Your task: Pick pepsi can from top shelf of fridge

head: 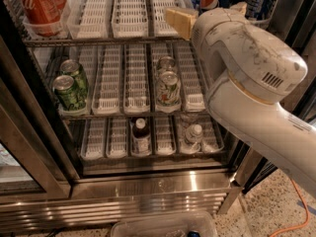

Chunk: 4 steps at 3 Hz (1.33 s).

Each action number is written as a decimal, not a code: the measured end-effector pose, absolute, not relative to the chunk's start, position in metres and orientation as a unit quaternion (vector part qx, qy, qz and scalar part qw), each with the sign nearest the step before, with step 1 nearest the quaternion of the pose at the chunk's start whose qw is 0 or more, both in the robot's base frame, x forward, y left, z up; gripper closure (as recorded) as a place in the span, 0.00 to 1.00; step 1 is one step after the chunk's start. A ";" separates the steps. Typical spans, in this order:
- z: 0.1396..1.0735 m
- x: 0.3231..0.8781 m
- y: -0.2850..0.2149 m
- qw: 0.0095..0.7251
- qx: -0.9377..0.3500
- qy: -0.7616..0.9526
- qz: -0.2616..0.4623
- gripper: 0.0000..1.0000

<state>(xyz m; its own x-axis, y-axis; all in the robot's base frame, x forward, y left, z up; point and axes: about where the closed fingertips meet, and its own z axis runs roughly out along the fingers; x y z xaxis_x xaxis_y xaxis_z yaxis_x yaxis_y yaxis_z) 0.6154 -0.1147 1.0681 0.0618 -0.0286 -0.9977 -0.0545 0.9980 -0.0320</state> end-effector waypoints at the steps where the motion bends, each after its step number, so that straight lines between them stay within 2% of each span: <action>1: 1.071 0.620 -0.125 0.733 -0.023 0.680 -0.007 0.03; 2: 1.073 0.626 -0.135 0.737 -0.015 0.676 -0.020 0.03; 3: 1.072 0.630 -0.140 0.738 -0.011 0.674 -0.028 0.07; 4: 1.070 0.632 -0.142 0.738 -0.009 0.674 -0.029 0.26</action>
Offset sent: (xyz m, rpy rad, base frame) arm 0.0167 -0.0342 0.0066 0.0158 -0.0408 -0.0998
